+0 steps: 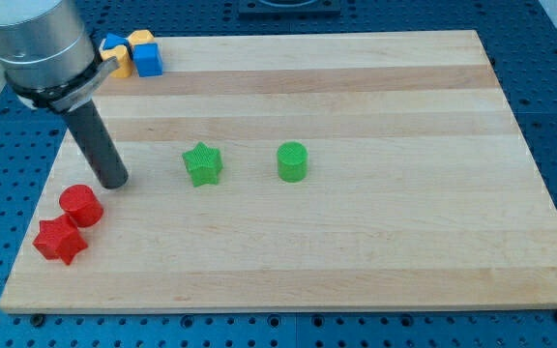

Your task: Move your arm towards the green star

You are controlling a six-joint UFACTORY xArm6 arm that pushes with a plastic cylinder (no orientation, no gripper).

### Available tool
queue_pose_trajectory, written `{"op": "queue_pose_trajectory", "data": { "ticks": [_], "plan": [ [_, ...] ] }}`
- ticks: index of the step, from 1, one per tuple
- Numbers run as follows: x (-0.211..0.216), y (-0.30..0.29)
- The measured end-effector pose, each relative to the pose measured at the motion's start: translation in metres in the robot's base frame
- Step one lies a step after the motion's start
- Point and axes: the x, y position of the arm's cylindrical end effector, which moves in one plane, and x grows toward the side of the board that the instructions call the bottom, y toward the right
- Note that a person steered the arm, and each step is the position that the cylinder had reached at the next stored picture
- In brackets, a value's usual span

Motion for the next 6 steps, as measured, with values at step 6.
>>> {"op": "queue_pose_trajectory", "data": {
  "ticks": [6],
  "plan": [
    [-0.096, 0.076]
  ]
}}
